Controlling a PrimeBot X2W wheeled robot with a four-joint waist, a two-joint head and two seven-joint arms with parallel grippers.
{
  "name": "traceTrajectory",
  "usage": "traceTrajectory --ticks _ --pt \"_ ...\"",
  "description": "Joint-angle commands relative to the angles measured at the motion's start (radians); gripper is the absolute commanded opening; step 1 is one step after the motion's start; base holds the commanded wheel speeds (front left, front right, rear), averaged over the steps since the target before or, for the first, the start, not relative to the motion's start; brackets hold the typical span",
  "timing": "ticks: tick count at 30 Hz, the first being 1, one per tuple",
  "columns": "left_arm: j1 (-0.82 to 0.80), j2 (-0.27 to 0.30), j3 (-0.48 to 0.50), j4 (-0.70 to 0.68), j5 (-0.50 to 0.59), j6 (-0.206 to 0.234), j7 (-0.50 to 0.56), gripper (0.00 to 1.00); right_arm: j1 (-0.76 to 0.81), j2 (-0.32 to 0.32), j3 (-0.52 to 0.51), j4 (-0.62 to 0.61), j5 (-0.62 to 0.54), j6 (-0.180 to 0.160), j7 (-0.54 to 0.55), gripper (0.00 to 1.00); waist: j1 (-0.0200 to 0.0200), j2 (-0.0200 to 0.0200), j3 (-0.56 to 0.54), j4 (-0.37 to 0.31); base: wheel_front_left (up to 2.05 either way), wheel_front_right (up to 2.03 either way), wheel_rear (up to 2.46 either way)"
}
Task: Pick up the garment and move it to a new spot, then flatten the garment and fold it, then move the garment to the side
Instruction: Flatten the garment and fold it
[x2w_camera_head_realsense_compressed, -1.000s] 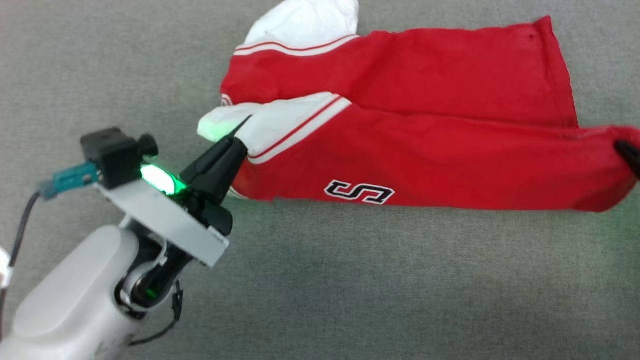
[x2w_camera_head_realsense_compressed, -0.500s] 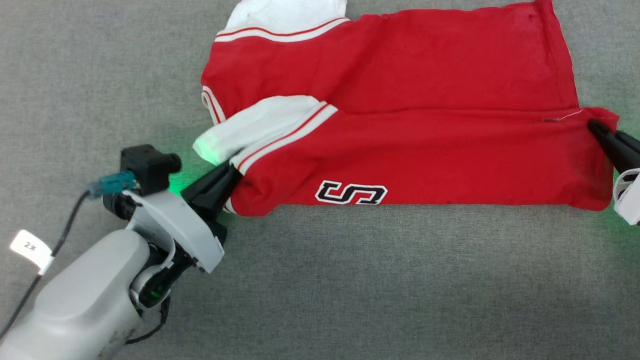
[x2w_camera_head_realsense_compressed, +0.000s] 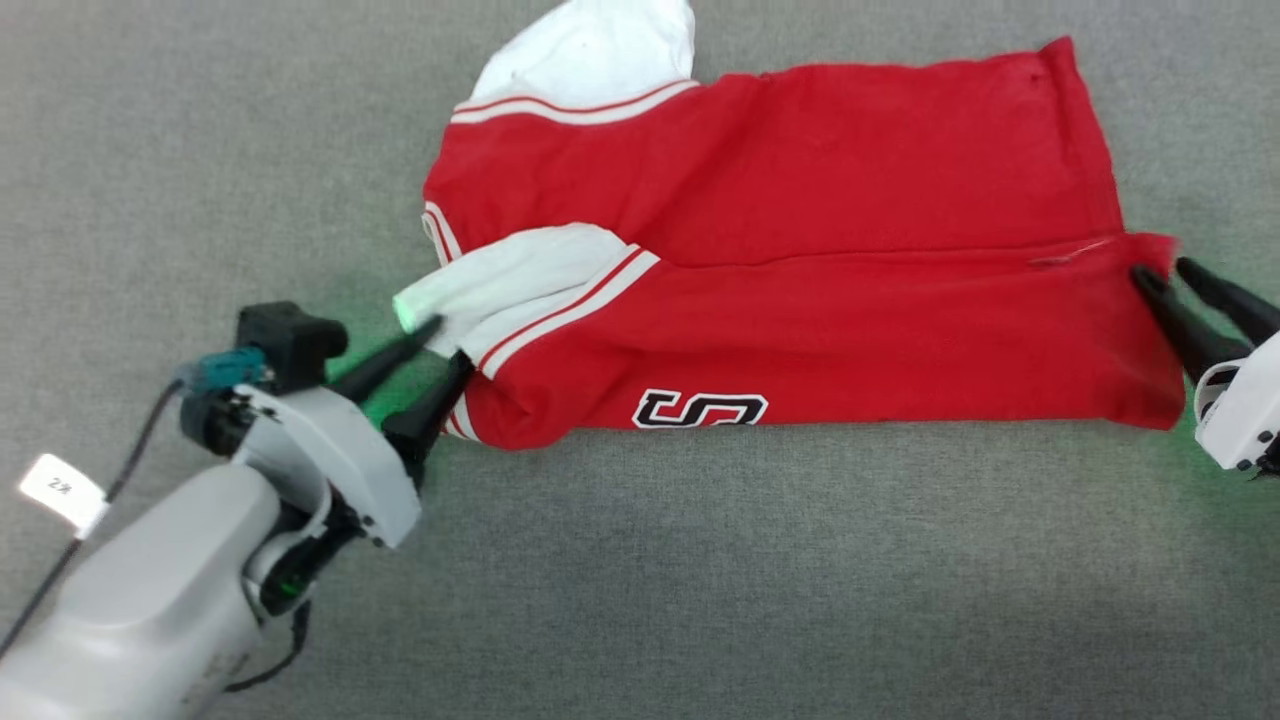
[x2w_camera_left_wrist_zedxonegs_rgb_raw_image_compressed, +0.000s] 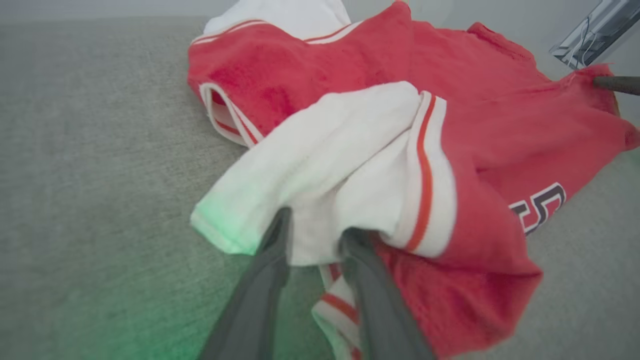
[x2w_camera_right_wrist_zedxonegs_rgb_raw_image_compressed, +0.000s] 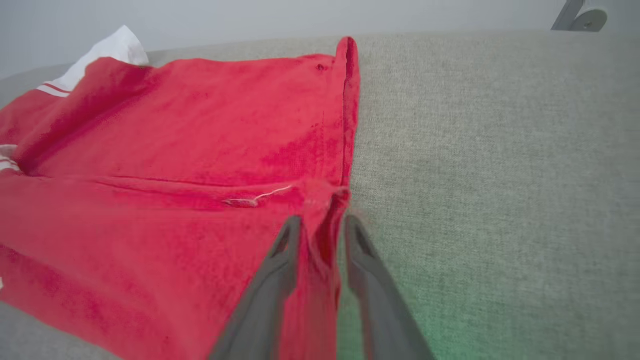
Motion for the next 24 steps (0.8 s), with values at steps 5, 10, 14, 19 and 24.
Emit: traceTrajectory --ticks 5,10,14,19,24 --pt "-0.025 0.065 0.017 -0.028 -0.038 0.021 0.073 1.00 0.026 -0.016 0.021 0.014 0.013 -0.002 -0.081 1.00 0.0000 -0.0001 -0.077 0.006 0.00 0.00 0.00" --pt "-0.051 0.125 0.015 -0.127 -0.096 0.082 0.252 1.00 0.053 -0.023 0.033 0.006 0.023 -0.002 -0.113 1.00 0.0000 -0.0001 -0.112 0.009 0.00 0.00 0.00" --pt "-0.058 0.161 -0.007 -0.242 -0.187 0.133 0.471 1.00 0.063 -0.024 0.037 0.002 0.029 -0.002 -0.121 1.00 0.0000 -0.0001 -0.124 0.007 0.00 0.00 0.00" --pt "-0.082 0.198 -0.039 -0.354 -0.278 0.200 0.706 1.00 0.059 -0.018 0.045 -0.010 0.031 -0.002 -0.125 1.00 0.0000 -0.0001 -0.115 -0.012 0.00 0.00 0.00" --pt "-0.098 0.183 -0.035 -0.331 -0.321 0.228 0.770 1.00 0.045 -0.018 0.051 -0.026 0.031 -0.002 -0.127 1.00 0.0000 -0.0001 -0.088 -0.039 0.00 0.00 0.00"
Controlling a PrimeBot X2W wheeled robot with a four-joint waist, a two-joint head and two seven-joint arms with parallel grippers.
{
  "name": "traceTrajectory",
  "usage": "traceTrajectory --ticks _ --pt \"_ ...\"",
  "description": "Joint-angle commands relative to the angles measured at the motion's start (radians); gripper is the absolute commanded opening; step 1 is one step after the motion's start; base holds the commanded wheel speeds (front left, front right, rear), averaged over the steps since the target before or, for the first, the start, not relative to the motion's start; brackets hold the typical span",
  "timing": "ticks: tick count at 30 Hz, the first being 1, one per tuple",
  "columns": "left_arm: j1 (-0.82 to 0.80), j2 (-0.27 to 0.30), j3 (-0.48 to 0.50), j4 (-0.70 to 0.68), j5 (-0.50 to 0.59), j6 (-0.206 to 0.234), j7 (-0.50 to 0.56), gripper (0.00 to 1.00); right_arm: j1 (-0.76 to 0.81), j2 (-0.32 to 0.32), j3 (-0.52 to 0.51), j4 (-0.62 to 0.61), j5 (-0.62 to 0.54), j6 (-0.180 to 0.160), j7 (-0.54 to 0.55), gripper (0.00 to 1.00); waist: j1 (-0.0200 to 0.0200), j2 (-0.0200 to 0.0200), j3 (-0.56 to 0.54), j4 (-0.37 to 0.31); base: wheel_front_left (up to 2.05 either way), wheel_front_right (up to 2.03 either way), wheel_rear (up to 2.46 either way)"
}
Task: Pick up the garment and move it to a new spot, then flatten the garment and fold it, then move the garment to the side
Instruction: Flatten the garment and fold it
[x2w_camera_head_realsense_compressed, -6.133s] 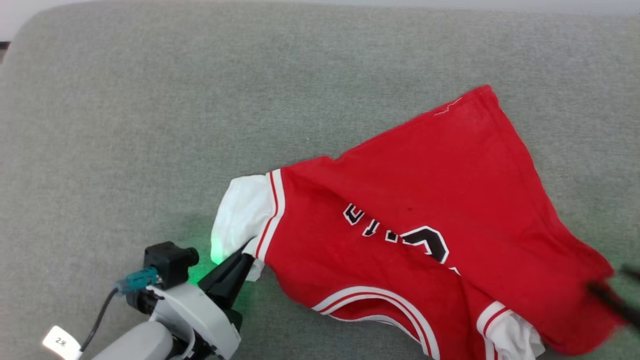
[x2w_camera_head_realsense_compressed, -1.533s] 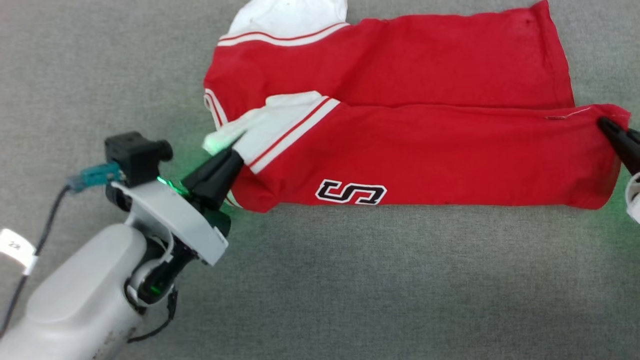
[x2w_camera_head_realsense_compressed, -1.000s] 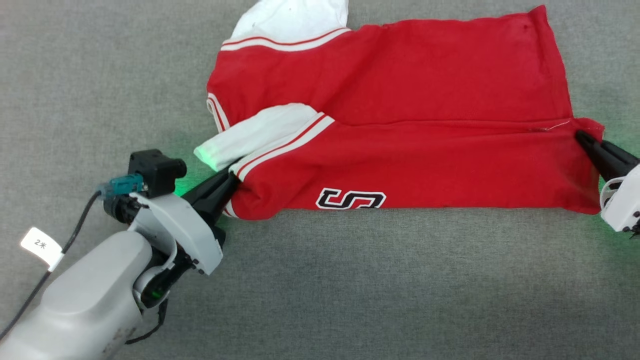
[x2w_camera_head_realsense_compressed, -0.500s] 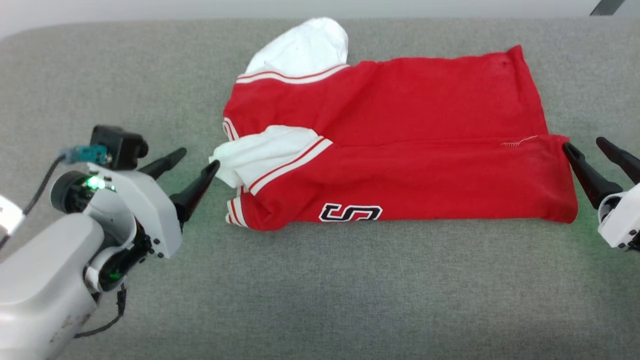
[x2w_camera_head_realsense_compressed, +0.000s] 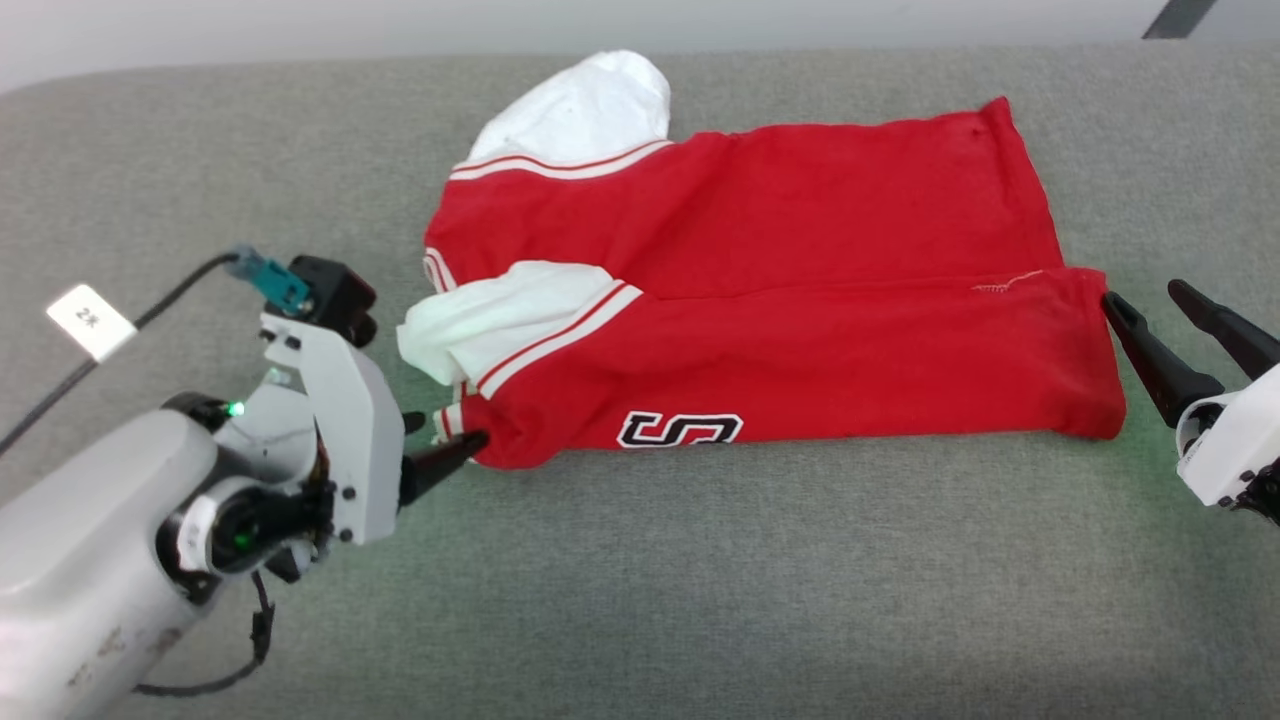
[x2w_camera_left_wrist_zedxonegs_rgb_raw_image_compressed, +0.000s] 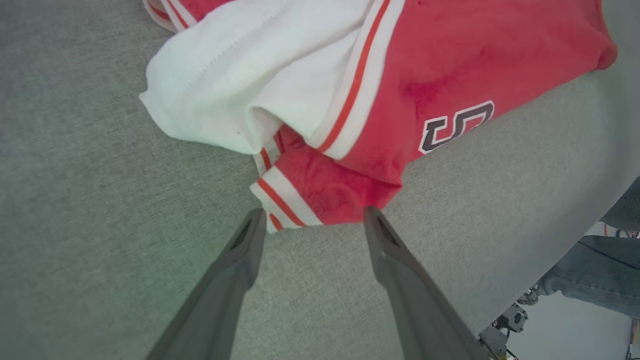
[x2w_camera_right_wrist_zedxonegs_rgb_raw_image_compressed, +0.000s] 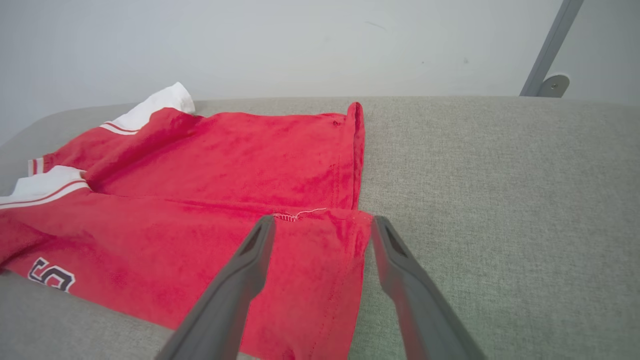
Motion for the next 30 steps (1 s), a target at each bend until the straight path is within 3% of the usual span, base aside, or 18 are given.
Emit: traceTrajectory --ticks 1,10,12,13,14,21,30 --pt "-0.013 -0.015 0.009 0.038 -0.022 0.003 0.005 1.00 -0.013 -0.002 -0.001 -0.007 0.006 -0.002 -0.003 1.00 0.0000 -0.0001 0.024 -0.025 0.00 0.00 0.00" --pt "-0.013 -0.075 0.002 0.203 -0.072 -0.040 0.046 0.99 -0.024 -0.005 -0.013 -0.013 0.001 -0.002 -0.009 1.00 0.0000 -0.0001 0.055 -0.068 0.00 0.00 0.00" --pt "-0.006 -0.088 -0.003 0.227 -0.087 -0.054 0.061 0.49 -0.023 -0.006 -0.016 -0.014 0.000 -0.002 -0.009 1.00 0.0000 -0.0001 0.057 -0.073 0.00 0.00 0.00" --pt "-0.004 -0.092 -0.005 0.235 -0.092 -0.063 0.068 0.36 -0.022 -0.007 -0.017 -0.015 0.000 -0.002 -0.007 1.00 0.0000 -0.0001 0.058 -0.075 0.00 0.00 0.00" --pt "-0.002 -0.095 -0.004 0.241 -0.099 -0.071 0.074 0.00 -0.021 -0.008 -0.017 -0.015 -0.001 -0.002 -0.006 1.00 0.0000 -0.0001 0.059 -0.076 0.00 0.00 0.00" --pt "-0.009 -0.102 -0.004 0.248 -0.102 -0.098 0.081 0.00 -0.035 -0.053 0.035 -0.065 -0.027 -0.002 0.081 1.00 0.0000 -0.0001 0.061 -0.064 0.00 0.00 0.00" --pt "0.003 -0.129 -0.002 0.238 -0.073 -0.121 0.021 0.00 -0.090 -0.151 0.156 -0.116 -0.007 -0.002 0.490 1.00 0.0000 -0.0001 0.061 -0.029 0.00 0.00 0.00"
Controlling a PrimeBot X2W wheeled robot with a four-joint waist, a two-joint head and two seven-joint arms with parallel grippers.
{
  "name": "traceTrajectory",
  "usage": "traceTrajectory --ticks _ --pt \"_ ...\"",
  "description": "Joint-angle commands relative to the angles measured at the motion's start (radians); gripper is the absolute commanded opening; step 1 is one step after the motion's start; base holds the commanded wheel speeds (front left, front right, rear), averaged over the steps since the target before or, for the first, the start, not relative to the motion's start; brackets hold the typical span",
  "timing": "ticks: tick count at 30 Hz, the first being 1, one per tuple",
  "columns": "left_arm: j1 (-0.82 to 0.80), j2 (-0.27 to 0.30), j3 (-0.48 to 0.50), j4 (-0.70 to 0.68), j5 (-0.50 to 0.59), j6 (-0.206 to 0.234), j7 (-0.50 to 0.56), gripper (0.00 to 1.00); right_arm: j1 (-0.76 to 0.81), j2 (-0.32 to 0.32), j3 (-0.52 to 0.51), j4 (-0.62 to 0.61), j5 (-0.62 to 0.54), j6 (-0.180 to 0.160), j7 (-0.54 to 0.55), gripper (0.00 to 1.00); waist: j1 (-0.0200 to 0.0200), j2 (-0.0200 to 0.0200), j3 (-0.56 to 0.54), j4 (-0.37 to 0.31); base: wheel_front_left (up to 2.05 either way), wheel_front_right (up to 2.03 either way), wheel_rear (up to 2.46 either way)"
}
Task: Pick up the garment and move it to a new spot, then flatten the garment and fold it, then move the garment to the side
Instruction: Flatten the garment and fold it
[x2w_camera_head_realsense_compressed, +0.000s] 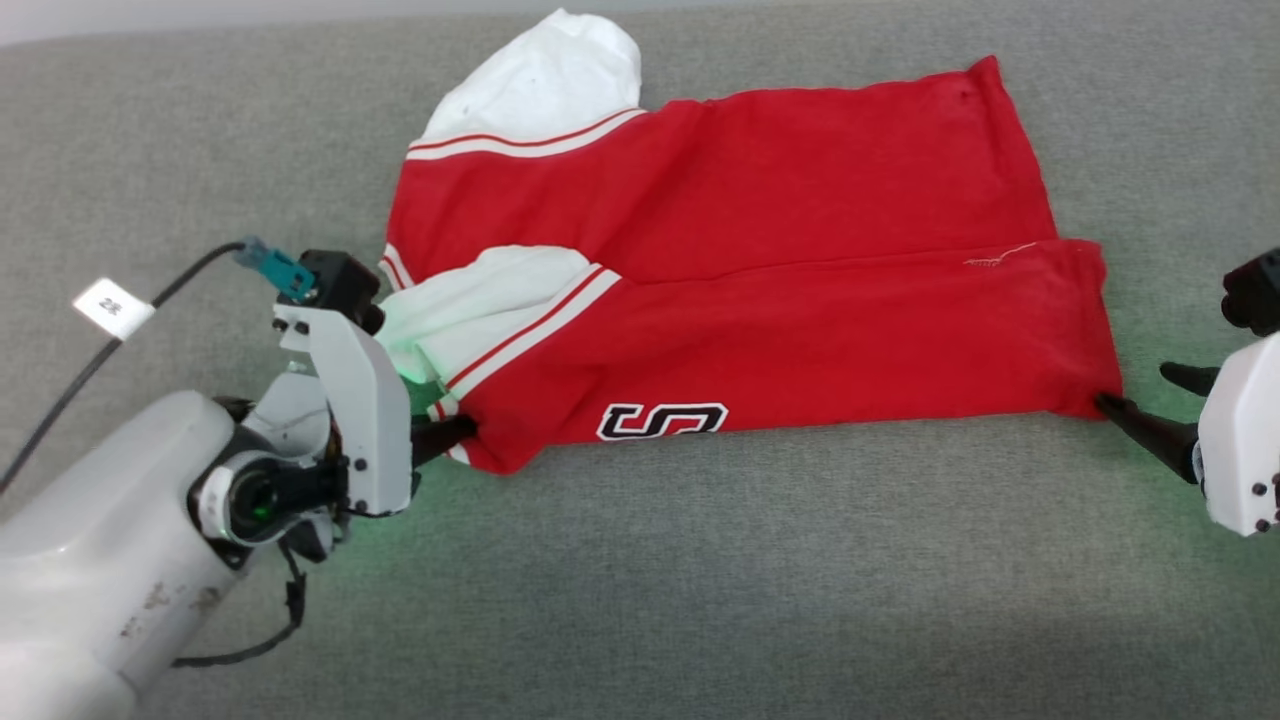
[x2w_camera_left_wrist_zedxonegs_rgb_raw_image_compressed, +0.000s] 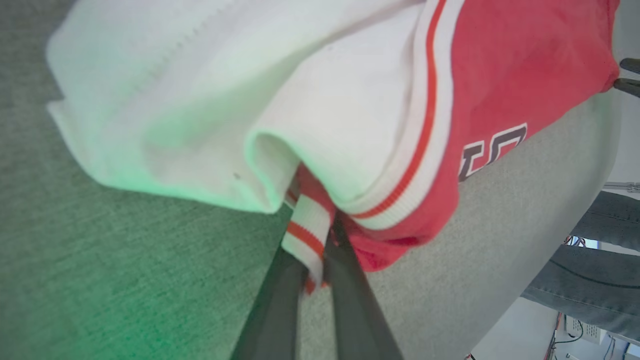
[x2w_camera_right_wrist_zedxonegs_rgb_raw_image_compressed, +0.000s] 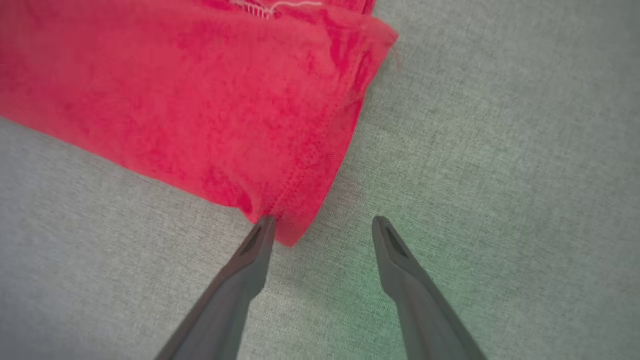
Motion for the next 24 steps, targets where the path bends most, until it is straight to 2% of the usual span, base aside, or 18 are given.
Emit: traceTrajectory --ticks 1,4,10,12,13,14,18,24 --pt "0.026 -0.019 -0.012 -0.002 0.008 -0.006 -0.006 0.00 -0.022 0.005 0.002 0.007 -0.004 -0.002 0.041 1.00 0.0000 0.0000 0.003 0.010 0.00 0.00 0.00" --pt "0.028 -0.033 -0.012 0.002 0.015 -0.013 -0.026 0.00 -0.042 0.034 -0.008 0.037 0.000 -0.002 0.111 1.00 0.0000 0.0000 0.009 0.021 0.00 0.00 0.00" --pt "0.023 -0.063 -0.008 0.020 0.025 -0.028 -0.062 0.00 -0.058 0.096 -0.021 0.100 -0.018 -0.002 0.184 1.00 0.0000 0.0000 0.018 0.041 0.00 0.00 0.00" --pt "0.023 -0.069 -0.009 0.027 0.030 -0.034 -0.070 0.00 -0.053 0.104 -0.023 0.112 -0.027 -0.002 0.192 0.37 0.0000 0.0000 0.015 0.047 0.00 0.00 0.00" --pt "0.026 -0.074 -0.010 0.029 0.031 -0.037 -0.076 0.00 -0.048 0.108 -0.025 0.111 -0.024 -0.002 0.191 0.21 0.0000 0.0000 0.013 0.050 0.00 0.00 0.00" --pt "0.029 -0.075 -0.010 0.032 0.034 -0.041 -0.082 0.00 -0.042 0.111 -0.031 0.112 -0.020 -0.002 0.184 0.00 0.0000 0.0000 0.009 0.052 0.00 0.00 0.00" --pt "0.050 -0.066 -0.006 0.034 0.044 -0.057 -0.121 0.00 -0.013 0.107 -0.063 0.103 -0.015 -0.002 0.148 0.00 0.0000 0.0000 -0.014 0.061 0.00 0.00 0.00" --pt "0.110 -0.015 -0.001 -0.021 0.056 -0.061 -0.180 0.00 0.081 0.076 -0.101 0.035 -0.001 -0.002 0.103 0.00 0.0000 0.0000 -0.051 0.067 0.00 0.00 0.00"
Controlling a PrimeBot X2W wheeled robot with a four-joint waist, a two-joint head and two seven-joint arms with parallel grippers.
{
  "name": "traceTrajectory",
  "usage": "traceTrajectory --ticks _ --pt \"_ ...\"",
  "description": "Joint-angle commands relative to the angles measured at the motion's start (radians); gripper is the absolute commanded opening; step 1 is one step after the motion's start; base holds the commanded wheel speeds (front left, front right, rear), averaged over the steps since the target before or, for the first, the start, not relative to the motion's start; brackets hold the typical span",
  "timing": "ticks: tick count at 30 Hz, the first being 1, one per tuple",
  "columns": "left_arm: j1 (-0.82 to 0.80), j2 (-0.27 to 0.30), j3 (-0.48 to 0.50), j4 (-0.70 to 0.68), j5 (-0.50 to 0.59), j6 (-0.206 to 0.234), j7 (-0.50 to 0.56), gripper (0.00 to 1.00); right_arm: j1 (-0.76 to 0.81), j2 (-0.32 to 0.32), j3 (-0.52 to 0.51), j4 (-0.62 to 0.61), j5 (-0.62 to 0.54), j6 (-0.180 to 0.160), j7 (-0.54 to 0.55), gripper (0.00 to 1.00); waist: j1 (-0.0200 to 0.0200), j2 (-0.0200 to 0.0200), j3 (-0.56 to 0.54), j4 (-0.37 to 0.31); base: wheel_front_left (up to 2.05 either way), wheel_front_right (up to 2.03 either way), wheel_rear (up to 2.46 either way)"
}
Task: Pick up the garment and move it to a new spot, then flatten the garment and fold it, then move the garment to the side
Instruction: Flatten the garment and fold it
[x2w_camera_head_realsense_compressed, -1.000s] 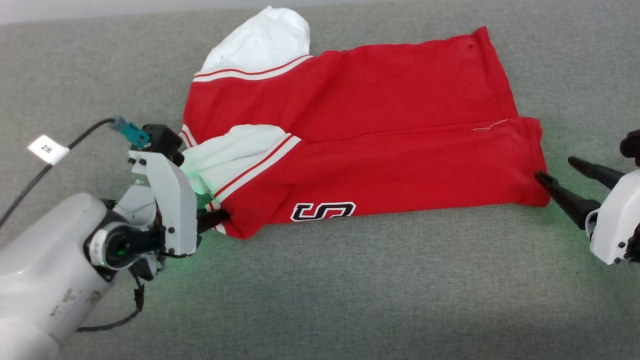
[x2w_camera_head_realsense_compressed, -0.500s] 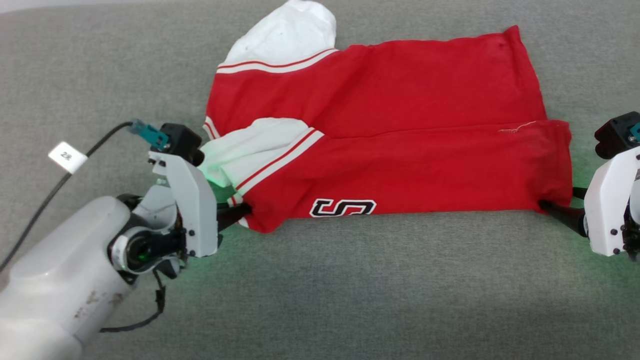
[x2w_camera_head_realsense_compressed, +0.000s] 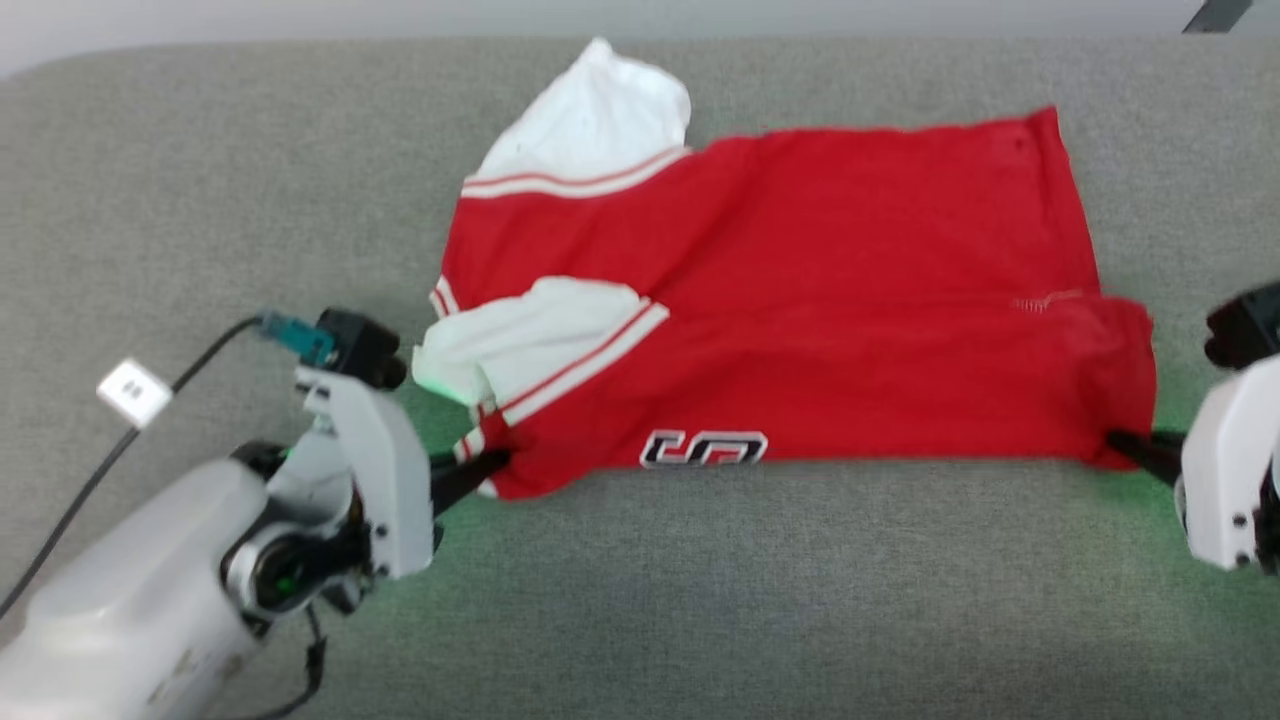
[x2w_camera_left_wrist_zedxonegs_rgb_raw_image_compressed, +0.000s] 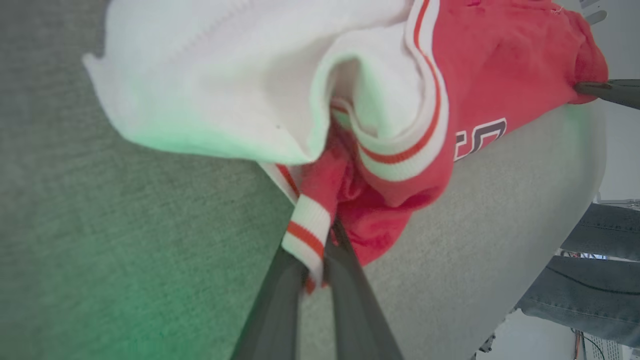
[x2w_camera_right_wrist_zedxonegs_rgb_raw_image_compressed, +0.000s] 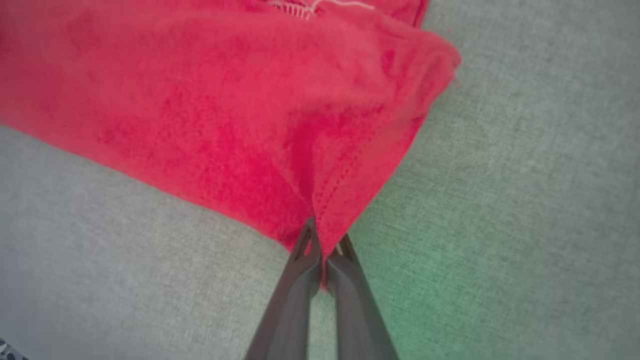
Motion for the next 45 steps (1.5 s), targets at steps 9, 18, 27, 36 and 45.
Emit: traceTrajectory --ticks 9,18,27,36,45 --pt "0.165 0.143 0.001 -0.202 0.022 0.062 -0.088 0.00 0.268 -0.074 -0.106 -0.199 0.015 -0.002 0.017 0.00 0.0000 0.0000 -0.026 0.010 0.00 0.00 0.00" --pt "0.243 0.202 0.019 -0.319 0.025 0.146 -0.159 1.00 0.411 0.002 -0.283 -0.345 -0.083 -0.002 -0.033 1.00 0.0000 0.0000 -0.019 0.007 0.00 0.00 0.00" --pt "0.295 0.245 0.091 -0.375 0.069 0.243 -0.341 1.00 0.362 0.170 -0.419 -0.393 -0.286 -0.002 -0.223 1.00 0.0000 0.0000 -0.014 -0.009 0.00 0.00 0.00" --pt "0.202 0.181 0.121 -0.308 0.199 0.259 -0.486 1.00 0.281 0.331 -0.362 -0.238 -0.477 -0.002 -0.553 1.00 0.0000 0.0000 -0.001 -0.055 0.00 0.00 0.00" --pt "-0.108 0.082 0.144 -0.084 0.330 0.197 -0.483 1.00 0.186 0.473 -0.395 -0.144 -0.495 -0.002 -0.817 1.00 0.0000 0.0000 0.064 -0.187 0.00 0.00 0.00"
